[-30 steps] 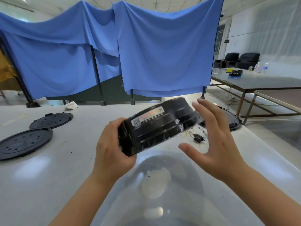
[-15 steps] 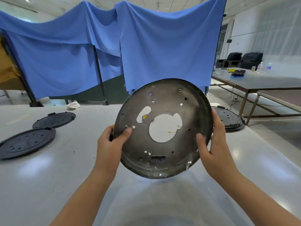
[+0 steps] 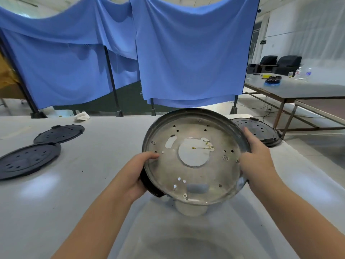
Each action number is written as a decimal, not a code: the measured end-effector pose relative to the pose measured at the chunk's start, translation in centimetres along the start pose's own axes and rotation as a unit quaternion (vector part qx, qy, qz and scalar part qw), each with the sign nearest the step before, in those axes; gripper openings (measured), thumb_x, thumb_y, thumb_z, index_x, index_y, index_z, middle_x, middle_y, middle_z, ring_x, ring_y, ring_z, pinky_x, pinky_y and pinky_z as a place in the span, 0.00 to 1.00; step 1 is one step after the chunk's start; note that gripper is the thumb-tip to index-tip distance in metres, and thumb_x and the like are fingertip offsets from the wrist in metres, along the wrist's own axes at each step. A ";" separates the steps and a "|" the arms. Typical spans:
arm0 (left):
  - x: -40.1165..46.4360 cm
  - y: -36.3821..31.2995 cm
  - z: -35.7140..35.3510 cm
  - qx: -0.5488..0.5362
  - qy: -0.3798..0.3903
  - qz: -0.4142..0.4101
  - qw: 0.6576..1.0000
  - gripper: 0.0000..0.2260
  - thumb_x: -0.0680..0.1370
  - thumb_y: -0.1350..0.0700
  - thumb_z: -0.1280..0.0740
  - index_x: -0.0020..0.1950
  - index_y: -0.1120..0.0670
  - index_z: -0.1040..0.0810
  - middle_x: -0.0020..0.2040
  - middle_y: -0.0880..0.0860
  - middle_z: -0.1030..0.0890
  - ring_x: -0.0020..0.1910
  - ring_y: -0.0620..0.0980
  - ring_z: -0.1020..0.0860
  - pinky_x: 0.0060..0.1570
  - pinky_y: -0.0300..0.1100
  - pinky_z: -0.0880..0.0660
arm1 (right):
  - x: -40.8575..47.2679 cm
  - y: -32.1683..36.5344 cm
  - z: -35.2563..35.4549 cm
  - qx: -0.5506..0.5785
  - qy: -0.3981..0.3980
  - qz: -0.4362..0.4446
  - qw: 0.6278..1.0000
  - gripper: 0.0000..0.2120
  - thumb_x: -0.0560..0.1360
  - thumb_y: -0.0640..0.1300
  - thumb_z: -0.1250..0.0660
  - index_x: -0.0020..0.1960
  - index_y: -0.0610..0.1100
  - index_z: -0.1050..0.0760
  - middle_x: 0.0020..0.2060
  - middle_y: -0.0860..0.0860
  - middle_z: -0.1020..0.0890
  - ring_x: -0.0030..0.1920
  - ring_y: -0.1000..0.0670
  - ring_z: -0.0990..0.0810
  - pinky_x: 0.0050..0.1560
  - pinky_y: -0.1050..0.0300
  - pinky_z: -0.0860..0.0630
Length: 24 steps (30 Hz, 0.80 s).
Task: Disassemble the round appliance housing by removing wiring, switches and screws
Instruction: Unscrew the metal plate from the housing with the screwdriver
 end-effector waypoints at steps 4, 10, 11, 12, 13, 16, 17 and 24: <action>0.6 0.0 -0.4 0.001 -0.039 0.007 0.999 0.14 0.73 0.58 0.33 0.57 0.61 0.22 0.46 0.59 0.19 0.40 0.56 0.20 0.39 0.46 0.21 | 1.2 -0.5 0.2 0.027 0.027 -0.132 0.991 0.36 0.71 0.22 0.50 0.74 0.46 0.38 0.69 0.48 0.31 0.65 0.44 0.30 0.65 0.52 0.34; 1.5 2.2 -0.4 -0.007 -0.075 0.017 0.997 0.13 0.70 0.59 0.32 0.53 0.60 0.21 0.44 0.60 0.19 0.39 0.58 0.20 0.38 0.46 0.24 | 0.8 -1.7 0.4 0.020 0.068 -0.260 0.963 0.37 0.69 0.21 0.52 0.73 0.44 0.37 0.69 0.42 0.34 0.65 0.38 0.34 0.49 0.55 0.33; 1.5 2.6 -0.4 -0.010 -0.077 0.020 0.997 0.12 0.69 0.59 0.32 0.52 0.60 0.21 0.43 0.60 0.19 0.38 0.58 0.20 0.38 0.47 0.24 | 0.7 -1.9 0.4 0.022 0.068 -0.262 0.962 0.37 0.69 0.21 0.52 0.74 0.45 0.38 0.70 0.43 0.35 0.65 0.39 0.35 0.44 0.57 0.35; 1.5 3.0 -0.3 -0.010 -0.077 0.022 0.997 0.11 0.69 0.59 0.32 0.50 0.60 0.21 0.41 0.59 0.19 0.37 0.58 0.20 0.38 0.47 0.24 | 0.6 -2.1 0.4 0.024 0.066 -0.261 0.963 0.38 0.69 0.21 0.52 0.74 0.45 0.38 0.71 0.44 0.36 0.66 0.40 0.36 0.43 0.58 0.36; 1.6 3.4 -0.3 -0.008 -0.078 0.021 0.997 0.09 0.69 0.59 0.32 0.48 0.59 0.20 0.40 0.59 0.18 0.37 0.58 0.20 0.39 0.48 0.24 | 0.5 -2.3 0.5 0.025 0.067 -0.258 0.963 0.38 0.69 0.21 0.52 0.74 0.45 0.38 0.71 0.44 0.37 0.66 0.40 0.36 0.44 0.58 0.36; 1.7 4.3 -0.1 0.002 -0.088 0.011 0.996 0.11 0.70 0.59 0.32 0.50 0.60 0.19 0.45 0.61 0.17 0.43 0.60 0.19 0.45 0.51 0.23 | 0.4 -2.8 0.6 0.019 0.066 -0.250 0.966 0.39 0.68 0.20 0.52 0.74 0.45 0.38 0.72 0.45 0.38 0.69 0.40 0.38 0.52 0.56 0.36; 1.8 4.5 -0.1 0.006 -0.094 0.004 0.996 0.11 0.71 0.59 0.33 0.51 0.60 0.20 0.46 0.61 0.18 0.45 0.60 0.19 0.47 0.51 0.23 | 0.3 -3.0 0.6 0.019 0.066 -0.249 0.966 0.39 0.68 0.20 0.52 0.74 0.45 0.38 0.73 0.45 0.38 0.71 0.41 0.40 0.52 0.56 0.35; 2.0 5.0 0.2 0.040 -0.108 -0.059 0.992 0.05 0.73 0.62 0.35 0.37 0.56 0.23 0.31 0.53 0.21 0.32 0.53 0.23 0.32 0.42 0.28 | -0.3 -4.4 0.4 0.030 0.072 -0.249 0.965 0.42 0.67 0.20 0.53 0.75 0.49 0.40 0.74 0.49 0.39 0.73 0.43 0.41 0.63 0.53 0.38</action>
Point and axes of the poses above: each hand's wrist, its own x-axis towards the middle knuckle, its own z-axis out of the back of the hand, y = z × x, the point moved 2 cm from there along x, towards the middle knuckle
